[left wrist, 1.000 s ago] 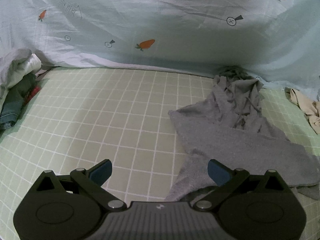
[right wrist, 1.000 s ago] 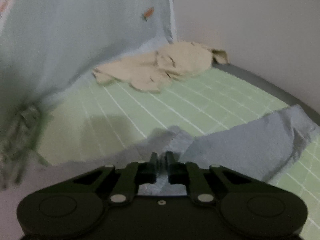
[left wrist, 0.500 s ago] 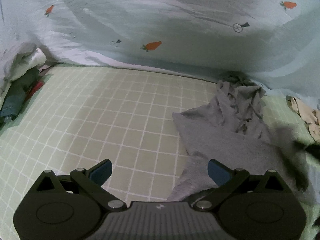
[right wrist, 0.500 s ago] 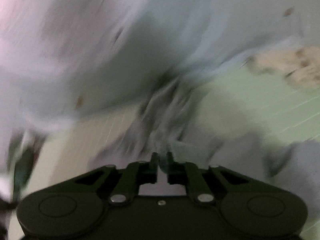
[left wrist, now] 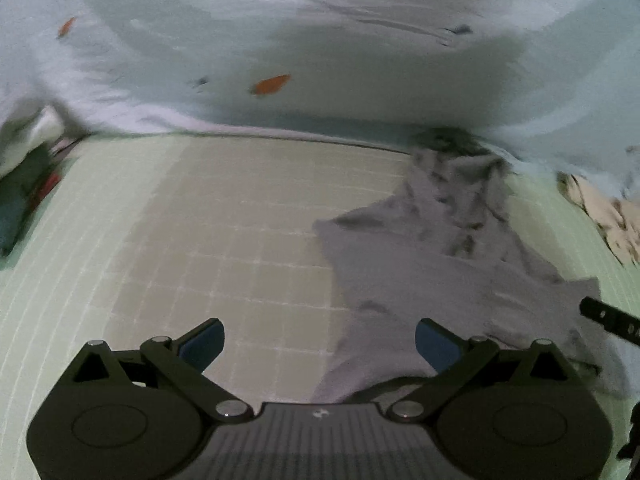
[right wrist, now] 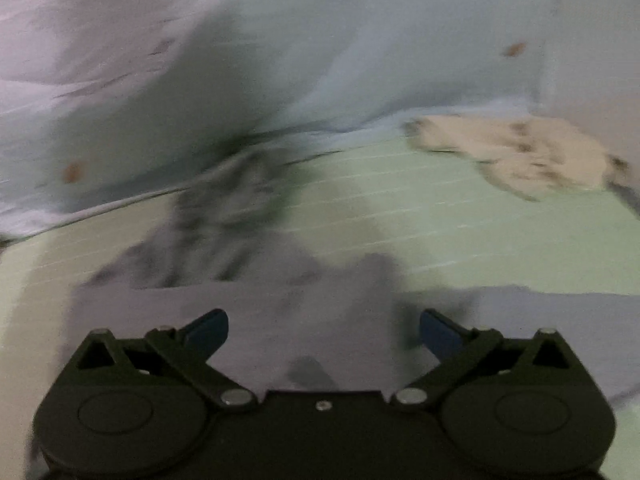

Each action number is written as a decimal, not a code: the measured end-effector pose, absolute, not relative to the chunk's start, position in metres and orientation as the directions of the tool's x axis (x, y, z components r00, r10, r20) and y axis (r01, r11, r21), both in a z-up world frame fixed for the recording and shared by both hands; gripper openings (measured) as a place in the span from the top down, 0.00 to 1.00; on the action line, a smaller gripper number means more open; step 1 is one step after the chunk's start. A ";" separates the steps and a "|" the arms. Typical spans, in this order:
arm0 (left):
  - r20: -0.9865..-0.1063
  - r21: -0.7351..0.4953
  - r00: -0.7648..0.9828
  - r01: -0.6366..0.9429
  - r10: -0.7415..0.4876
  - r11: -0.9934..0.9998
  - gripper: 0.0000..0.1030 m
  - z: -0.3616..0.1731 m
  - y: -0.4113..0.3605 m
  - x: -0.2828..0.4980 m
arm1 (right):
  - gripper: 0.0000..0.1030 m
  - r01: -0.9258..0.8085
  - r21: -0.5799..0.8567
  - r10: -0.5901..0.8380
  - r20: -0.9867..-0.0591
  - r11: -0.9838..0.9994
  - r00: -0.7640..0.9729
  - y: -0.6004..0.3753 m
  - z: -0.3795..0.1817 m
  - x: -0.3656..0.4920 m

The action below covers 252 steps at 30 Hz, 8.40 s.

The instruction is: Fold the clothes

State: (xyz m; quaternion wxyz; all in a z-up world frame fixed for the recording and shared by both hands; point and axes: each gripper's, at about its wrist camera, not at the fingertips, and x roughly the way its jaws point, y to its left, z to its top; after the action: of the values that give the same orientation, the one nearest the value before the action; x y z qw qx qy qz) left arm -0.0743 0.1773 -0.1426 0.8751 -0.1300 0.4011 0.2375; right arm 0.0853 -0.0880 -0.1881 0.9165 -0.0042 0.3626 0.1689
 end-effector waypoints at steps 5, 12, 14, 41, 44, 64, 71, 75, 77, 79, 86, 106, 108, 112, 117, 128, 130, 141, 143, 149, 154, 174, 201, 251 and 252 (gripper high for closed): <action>-0.770 -0.018 0.589 -0.402 0.244 0.916 0.03 -0.146 0.155 -0.043 | 0.00 -0.109 0.078 0.132 -0.701 0.991 0.701 -0.137 -0.205 0.103; -0.823 -0.028 0.559 -0.209 0.097 0.977 0.35 -0.164 0.120 0.006 | 0.00 0.089 0.038 -0.032 -0.736 0.995 0.676 -0.191 -0.233 0.118; -0.838 -0.028 0.541 -0.166 0.067 0.986 0.47 -0.171 0.113 0.021 | 0.00 0.120 0.040 -0.050 -0.746 0.992 0.664 -0.200 -0.239 0.124; -0.847 -0.111 0.531 -0.136 -0.022 0.984 0.93 -0.190 0.110 0.082 | 0.00 0.093 -0.010 -0.071 -0.731 0.996 0.678 -0.193 -0.256 0.138; -0.823 -0.100 0.568 -0.183 0.022 0.978 0.93 -0.170 0.124 0.058 | 0.00 0.090 -0.012 -0.070 -0.731 0.996 0.678 -0.192 -0.255 0.137; -0.895 -0.111 0.411 -0.584 0.175 0.804 0.62 -0.224 0.224 -0.028 | 0.00 0.090 -0.009 -0.064 -0.773 0.996 0.631 -0.186 -0.252 0.123; -0.906 -0.112 0.385 -0.614 0.173 0.782 0.36 -0.231 0.239 -0.033 | 0.00 0.056 0.000 -0.035 -0.789 0.998 0.613 -0.189 -0.251 0.114; -0.895 -0.098 0.399 -0.613 0.200 0.784 0.33 -0.215 0.232 -0.039 | 0.00 0.038 -0.002 -0.025 -0.787 0.999 0.616 -0.203 -0.250 0.108; -0.878 -0.090 0.424 -0.603 0.223 0.793 0.27 -0.201 0.223 -0.044 | 0.00 0.033 -0.004 -0.024 -0.784 0.999 0.620 -0.212 -0.250 0.105; -0.860 -0.087 0.451 -0.593 0.240 0.800 0.24 -0.186 0.213 -0.050 | 0.00 0.047 -0.009 -0.036 -0.778 0.999 0.627 -0.226 -0.250 0.102; -0.816 -0.087 0.504 -0.593 0.285 0.800 0.20 -0.146 0.172 -0.072 | 0.00 0.190 0.012 -0.121 -0.732 0.982 0.670 -0.297 -0.255 0.101; -0.818 -0.007 0.454 -0.623 0.354 0.782 0.15 -0.128 0.132 -0.070 | 0.00 0.489 0.011 -0.368 -0.643 0.872 0.671 -0.430 -0.264 0.165; -0.816 -0.019 0.461 -0.623 0.348 0.782 0.15 -0.127 0.135 -0.069 | 0.07 0.452 0.015 -0.342 -0.633 0.892 0.695 -0.425 -0.261 0.160; -0.811 -0.042 0.481 -0.615 0.333 0.787 0.15 -0.128 0.140 -0.070 | 0.59 0.375 0.031 -0.277 -0.618 0.926 0.735 -0.410 -0.255 0.149; -0.809 -0.093 0.507 -0.610 0.296 0.787 0.15 -0.134 0.150 -0.072 | 0.74 0.270 0.135 -0.124 -0.642 0.953 0.757 -0.384 -0.249 0.141; -0.791 -0.176 0.558 -0.599 0.249 0.781 0.15 -0.141 0.173 -0.079 | 0.80 0.227 0.794 0.451 -0.527 0.564 0.720 -0.285 -0.277 0.132; -0.787 -0.182 0.563 -0.602 0.252 0.777 0.15 -0.140 0.178 -0.082 | 0.81 0.243 0.879 0.535 -0.449 0.411 0.716 -0.263 -0.285 0.131; -0.779 -0.223 0.575 -0.625 0.249 0.748 0.15 -0.145 0.191 -0.096 | 0.81 0.077 0.927 0.820 -0.362 0.368 0.443 -0.109 -0.262 0.134; -0.780 -0.223 0.574 -0.626 0.249 0.747 0.15 -0.145 0.191 -0.096 | 0.81 0.053 0.901 0.827 -0.418 0.431 0.376 -0.086 -0.265 0.132; -0.783 -0.212 0.568 -0.628 0.255 0.749 0.15 -0.145 0.191 -0.094 | 0.76 -0.016 0.835 0.805 -0.524 0.549 0.277 -0.055 -0.274 0.134; -0.794 -0.192 0.557 -0.610 0.244 0.769 0.15 -0.146 0.186 -0.089 | 0.20 -0.003 0.889 0.856 -0.440 0.458 0.272 -0.069 -0.259 0.141; -0.847 -0.056 0.517 -0.319 0.124 0.946 0.10 -0.162 0.108 0.013 | 0.00 -0.077 0.130 0.148 -0.730 0.988 0.667 -0.176 -0.220 0.100; -0.718 -0.077 0.677 -0.307 0.161 0.949 0.90 -0.132 0.141 0.028 | 0.00 -0.121 -0.010 0.067 -0.785 0.993 0.616 -0.151 -0.238 0.096; -0.858 0.030 0.210 -0.890 0.468 0.454 0.22 -0.212 0.304 -0.127 | 0.00 -0.344 -0.066 0.166 -0.780 0.937 0.603 -0.078 -0.158 0.061; -0.864 0.030 0.208 -0.888 0.459 0.459 0.22 -0.215 0.303 -0.126 | 0.00 -0.327 -0.050 0.169 -0.776 0.944 0.607 -0.082 -0.155 0.063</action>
State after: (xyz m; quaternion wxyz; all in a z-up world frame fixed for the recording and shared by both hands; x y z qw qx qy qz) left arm -0.1260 0.3031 -0.2150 0.7365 -0.2481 0.4325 0.4571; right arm 0.0631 -0.0816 -0.1549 0.8915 -0.0939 0.4208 0.1392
